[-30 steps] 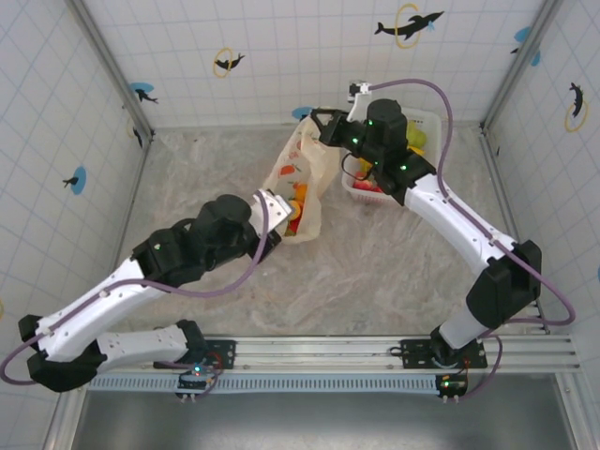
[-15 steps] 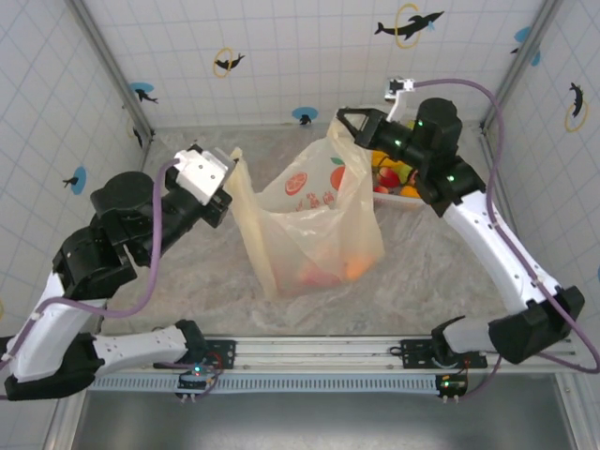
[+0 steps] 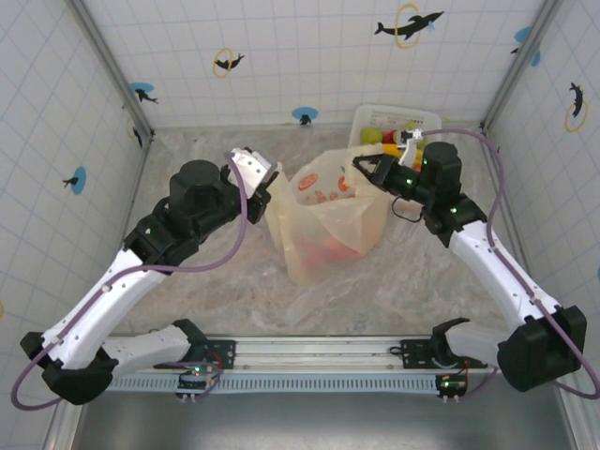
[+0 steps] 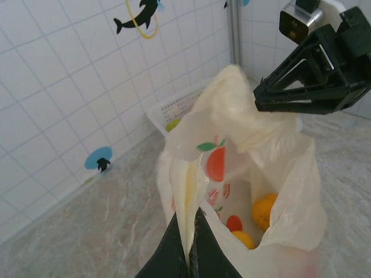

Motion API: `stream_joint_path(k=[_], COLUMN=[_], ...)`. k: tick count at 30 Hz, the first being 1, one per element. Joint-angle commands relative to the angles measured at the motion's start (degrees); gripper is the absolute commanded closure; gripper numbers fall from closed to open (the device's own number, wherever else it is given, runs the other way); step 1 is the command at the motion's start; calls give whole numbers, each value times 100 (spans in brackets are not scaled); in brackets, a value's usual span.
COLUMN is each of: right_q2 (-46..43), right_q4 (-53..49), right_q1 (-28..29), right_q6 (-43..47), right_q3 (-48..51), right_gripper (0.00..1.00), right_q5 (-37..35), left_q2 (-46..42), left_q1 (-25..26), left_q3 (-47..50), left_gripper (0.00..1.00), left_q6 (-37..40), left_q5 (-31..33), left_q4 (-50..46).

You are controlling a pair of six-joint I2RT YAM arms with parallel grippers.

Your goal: Place the fake fruits into the plastic bag and tie a complex knot

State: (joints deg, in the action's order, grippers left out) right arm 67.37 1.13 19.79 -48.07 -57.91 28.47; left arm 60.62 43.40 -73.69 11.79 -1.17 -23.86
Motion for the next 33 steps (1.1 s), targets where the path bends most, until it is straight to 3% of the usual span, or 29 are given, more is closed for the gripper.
stream_joint_path(k=[1,4,8,14,18,23,29,33], right_q2=[-457,-589,-776,-865,-442,283,1074,1320], right_q4=[-172,-1496,-2623,-2848,-2936,-2828,-2935,-3058], right_q1=[-189,-418,-491,-145,337,924,1178,1204], right_q6=[725,2042,4240,7589,8918,9954,10353,10324], right_q3=[-392,-1055,-1590,-1454,-1646,-2239,-2956,-3181], right_gripper=[41,26,17,4,2,1,1,16], right_q5=[291,256,-155,-664,-1099,-1695,-2038,-1971], left_q2=[44,151,273,362,371,424,407,363], left_q1=[-51,-52,-64,-83,-86,-94,-103,-112], left_q3=[-161,-223,-342,-466,-471,-506,-490,-483], left_gripper=[100,100,100,100,100,100,100,100], left_q6=[-145,-101,-37,-45,-53,-54,-33,-12], left_q5=[-417,-525,-472,-526,-507,-494,-479,-447], left_q4=[611,677,663,725,742,710,695,691])
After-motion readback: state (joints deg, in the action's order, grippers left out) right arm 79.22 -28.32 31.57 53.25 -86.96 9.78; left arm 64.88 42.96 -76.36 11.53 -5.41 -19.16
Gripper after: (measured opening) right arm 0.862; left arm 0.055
